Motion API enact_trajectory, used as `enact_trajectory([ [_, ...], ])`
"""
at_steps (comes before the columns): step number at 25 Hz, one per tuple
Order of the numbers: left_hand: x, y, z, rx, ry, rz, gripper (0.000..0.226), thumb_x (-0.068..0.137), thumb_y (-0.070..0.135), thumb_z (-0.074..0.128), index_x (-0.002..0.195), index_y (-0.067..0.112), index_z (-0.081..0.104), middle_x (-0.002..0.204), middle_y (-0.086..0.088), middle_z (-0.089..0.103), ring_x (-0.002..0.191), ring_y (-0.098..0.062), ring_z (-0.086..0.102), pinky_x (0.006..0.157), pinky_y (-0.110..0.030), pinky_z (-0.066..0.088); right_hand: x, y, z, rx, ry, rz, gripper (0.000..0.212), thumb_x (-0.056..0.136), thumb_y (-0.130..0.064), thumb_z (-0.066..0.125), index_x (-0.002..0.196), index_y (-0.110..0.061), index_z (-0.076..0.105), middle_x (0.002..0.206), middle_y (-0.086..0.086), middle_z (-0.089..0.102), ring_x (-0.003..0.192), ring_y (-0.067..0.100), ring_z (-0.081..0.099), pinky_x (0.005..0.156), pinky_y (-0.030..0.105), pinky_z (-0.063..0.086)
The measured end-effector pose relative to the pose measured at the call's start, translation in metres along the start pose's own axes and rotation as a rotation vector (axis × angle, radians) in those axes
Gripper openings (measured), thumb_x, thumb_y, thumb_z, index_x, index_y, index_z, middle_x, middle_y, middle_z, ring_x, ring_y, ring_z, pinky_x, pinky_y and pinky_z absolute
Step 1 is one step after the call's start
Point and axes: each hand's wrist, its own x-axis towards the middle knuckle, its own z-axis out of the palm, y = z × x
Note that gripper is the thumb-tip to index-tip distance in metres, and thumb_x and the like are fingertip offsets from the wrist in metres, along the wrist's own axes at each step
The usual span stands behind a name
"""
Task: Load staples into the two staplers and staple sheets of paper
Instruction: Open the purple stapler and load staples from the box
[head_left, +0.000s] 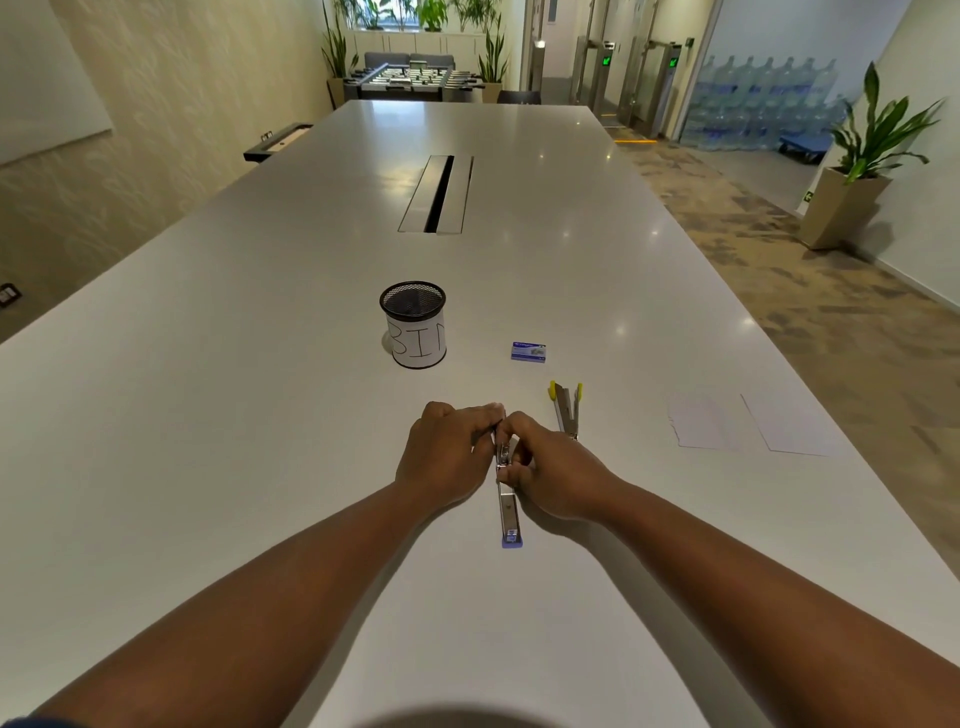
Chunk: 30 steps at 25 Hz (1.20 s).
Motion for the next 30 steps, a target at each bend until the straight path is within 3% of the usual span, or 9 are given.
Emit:
enact_trajectory([
  [5,0.002,-0.002,0.0,-0.008,-0.004,-0.03,0.046,0.098,0.023,0.052,0.141,0.038,0.055,0.092,0.005,0.061,0.099,-0.021,0.056,0.077,-0.03,0.046,0.006,0.002,-0.018,0.109,-0.098,0.001,0.065,0.086,-0.03,0.076,0.14,-0.041,0.041,0.077,0.0,0.07,0.071,0.01,0.066,0.073,0.032,0.054],
  [9,0.014,-0.005,0.004,-0.022,0.042,0.021,0.049,0.095,0.009,0.053,0.14,0.028,0.054,0.116,-0.002,0.074,0.099,-0.025,0.07,0.081,-0.034,0.058,0.025,0.01,-0.045,0.156,0.091,-0.01,0.043,0.085,-0.034,0.079,0.124,-0.031,0.061,0.065,-0.007,0.07,0.059,-0.003,0.062,0.065,0.018,0.047],
  [13,0.034,-0.014,0.014,-0.09,0.037,0.006,0.047,0.096,0.002,0.047,0.139,0.019,0.059,0.138,-0.003,0.065,0.126,-0.023,0.06,0.108,-0.037,0.048,0.054,0.035,-0.065,0.148,0.413,0.164,0.019,0.089,-0.024,0.074,0.107,-0.019,0.069,0.069,-0.005,0.068,0.068,0.011,0.063,0.074,0.028,0.049],
  [15,0.046,-0.019,0.02,-0.126,0.029,0.0,0.044,0.098,0.0,0.047,0.137,0.014,0.061,0.137,-0.006,0.063,0.126,-0.023,0.058,0.107,-0.034,0.046,0.068,0.052,-0.07,0.228,0.493,0.264,0.016,0.09,-0.019,0.071,0.105,-0.015,0.071,0.072,-0.002,0.065,0.075,0.02,0.063,0.077,0.031,0.049],
  [19,0.073,-0.019,0.027,-0.286,0.087,-0.053,0.029,0.103,0.008,0.048,0.126,0.013,0.065,0.118,0.005,0.059,0.114,-0.012,0.059,0.093,-0.007,0.039,0.089,0.077,-0.069,0.357,0.455,0.374,0.015,0.094,-0.015,0.064,0.107,-0.015,0.072,0.096,0.004,0.073,0.095,0.024,0.068,0.092,0.037,0.054],
  [25,0.127,-0.016,0.04,-0.321,0.068,-0.044,0.03,0.106,0.02,0.048,0.129,0.009,0.063,0.124,0.0,0.058,0.114,-0.013,0.057,0.094,-0.017,0.045,0.118,0.087,-0.07,0.248,0.326,0.34,0.024,0.096,-0.017,0.06,0.116,-0.019,0.072,0.109,0.002,0.073,0.104,0.025,0.068,0.099,0.046,0.052],
  [30,0.151,-0.018,0.046,-0.198,-0.116,0.038,0.055,0.097,0.027,0.066,0.148,0.017,0.05,0.121,0.003,0.051,0.11,-0.012,0.052,0.083,-0.01,0.045,0.136,0.09,-0.072,0.117,0.243,0.293,0.029,0.094,-0.024,0.066,0.122,-0.023,0.071,0.12,-0.001,0.072,0.108,0.021,0.064,0.101,0.052,0.049],
])
